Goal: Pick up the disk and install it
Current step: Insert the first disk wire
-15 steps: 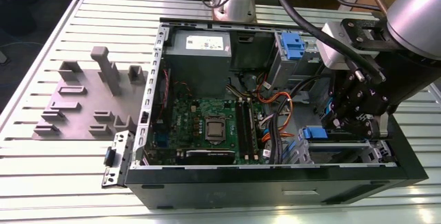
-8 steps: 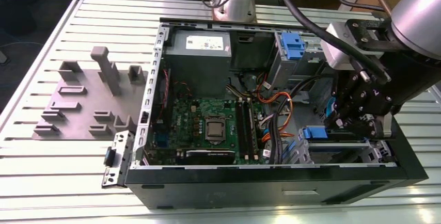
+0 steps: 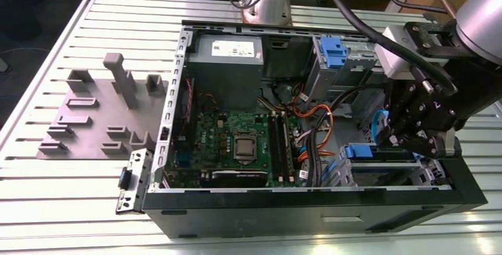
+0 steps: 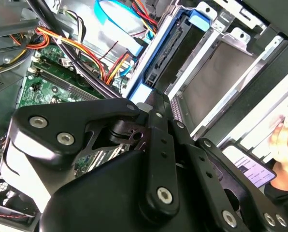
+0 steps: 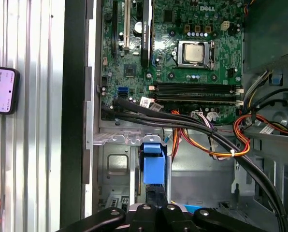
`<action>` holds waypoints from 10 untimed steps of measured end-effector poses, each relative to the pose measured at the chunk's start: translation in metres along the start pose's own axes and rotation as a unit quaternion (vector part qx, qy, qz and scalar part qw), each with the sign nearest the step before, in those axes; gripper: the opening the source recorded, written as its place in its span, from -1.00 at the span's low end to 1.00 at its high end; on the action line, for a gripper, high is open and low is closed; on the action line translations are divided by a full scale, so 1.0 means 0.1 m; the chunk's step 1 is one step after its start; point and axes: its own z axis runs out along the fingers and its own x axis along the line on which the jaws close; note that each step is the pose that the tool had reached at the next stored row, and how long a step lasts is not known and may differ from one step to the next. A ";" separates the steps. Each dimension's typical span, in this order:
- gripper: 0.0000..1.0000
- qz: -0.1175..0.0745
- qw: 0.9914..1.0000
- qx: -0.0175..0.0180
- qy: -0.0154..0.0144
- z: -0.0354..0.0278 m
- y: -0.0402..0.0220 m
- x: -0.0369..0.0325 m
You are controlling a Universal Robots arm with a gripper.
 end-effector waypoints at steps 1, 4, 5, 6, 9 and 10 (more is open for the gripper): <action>-0.79 0.000 1.000 0.000 0.000 -0.008 0.000 0.000; -0.79 0.000 1.000 0.000 0.000 -0.042 0.001 -0.002; -0.79 0.000 1.000 0.000 0.000 -0.042 0.001 -0.002; -0.79 0.000 1.000 0.000 0.000 -0.042 0.001 -0.002; -0.79 0.000 1.000 0.000 0.000 -0.109 0.001 -0.005; -0.79 0.000 1.000 0.000 0.000 -0.109 0.001 -0.005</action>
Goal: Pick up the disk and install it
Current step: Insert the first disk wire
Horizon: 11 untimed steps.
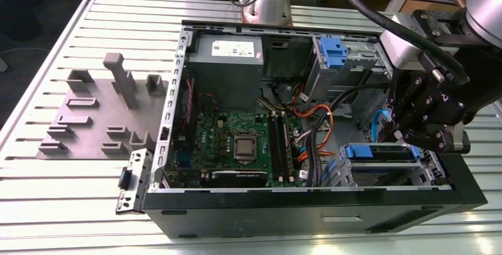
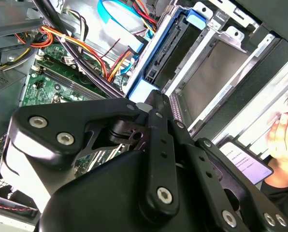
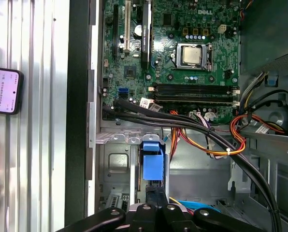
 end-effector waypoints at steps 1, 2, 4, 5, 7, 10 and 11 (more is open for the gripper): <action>-0.79 0.000 1.000 0.000 0.000 -0.001 0.000 0.000; -0.79 0.000 1.000 0.000 0.000 -0.001 0.000 0.000; -0.79 0.000 1.000 0.000 0.000 -0.001 0.000 0.000; -0.79 0.000 1.000 0.000 0.000 -0.002 0.000 0.000; -0.79 0.000 1.000 0.000 0.000 -0.003 0.000 0.000; -0.79 0.000 1.000 0.000 0.000 -0.003 -0.012 0.000; -0.79 0.000 1.000 0.000 0.000 0.000 -0.023 0.000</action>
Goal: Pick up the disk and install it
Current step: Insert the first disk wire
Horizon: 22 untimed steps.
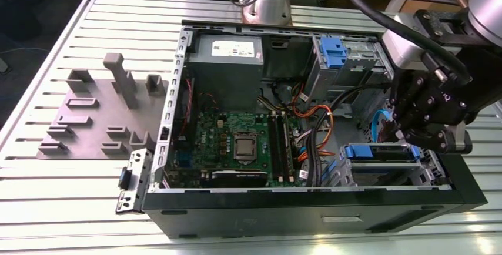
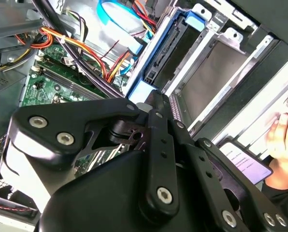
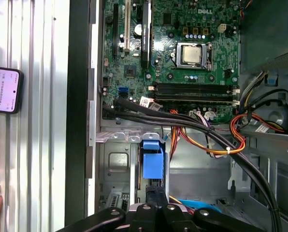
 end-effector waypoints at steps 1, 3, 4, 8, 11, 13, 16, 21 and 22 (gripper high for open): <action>-0.79 0.000 1.000 0.000 0.000 0.001 -0.015 0.000; -0.79 0.000 1.000 -0.002 0.000 0.003 -0.074 -0.001; -0.79 0.000 1.000 -0.002 0.000 0.004 -0.108 -0.002; -0.79 0.000 1.000 -0.005 0.000 0.008 -0.226 -0.018; -0.79 0.000 1.000 -0.006 0.000 0.009 -0.316 -0.030; -0.79 0.000 1.000 -0.008 0.000 0.011 -0.372 -0.045; -0.79 0.000 1.000 -0.009 0.000 0.019 -0.433 -0.085; -0.79 0.000 1.000 -0.011 0.000 0.048 -0.508 -0.211; -0.79 0.000 1.000 -0.011 0.000 0.054 -0.521 -0.241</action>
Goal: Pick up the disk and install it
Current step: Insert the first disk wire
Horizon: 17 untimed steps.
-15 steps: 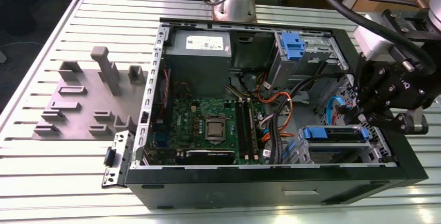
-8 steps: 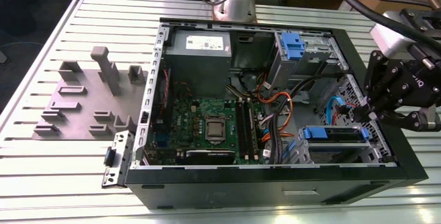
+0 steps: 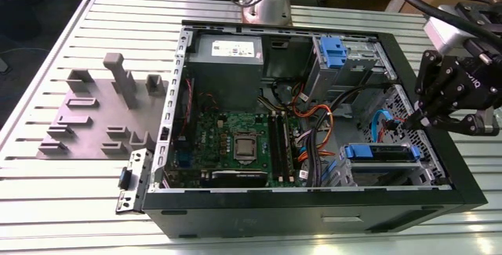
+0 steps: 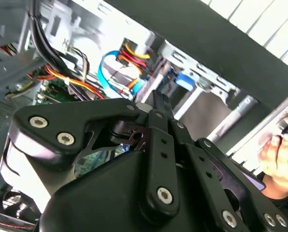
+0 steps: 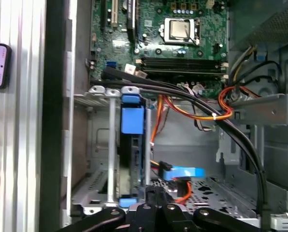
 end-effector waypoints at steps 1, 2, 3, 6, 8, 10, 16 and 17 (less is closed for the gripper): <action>-0.79 0.000 1.000 0.000 0.000 0.005 -0.014 -0.028; -0.79 0.000 1.000 -0.001 0.000 0.009 -0.029 -0.051; -0.79 0.000 1.000 -0.003 0.000 0.014 -0.042 -0.071; -0.79 0.000 1.000 -0.010 0.000 0.030 -0.086 -0.122; -0.79 0.001 1.000 -0.016 0.000 0.039 -0.125 -0.142; -0.79 0.001 1.000 -0.022 0.000 0.043 -0.178 -0.149; -0.79 0.002 0.999 -0.038 0.000 0.074 -0.248 -0.153; -0.79 0.002 0.999 -0.041 0.000 0.077 -0.255 -0.152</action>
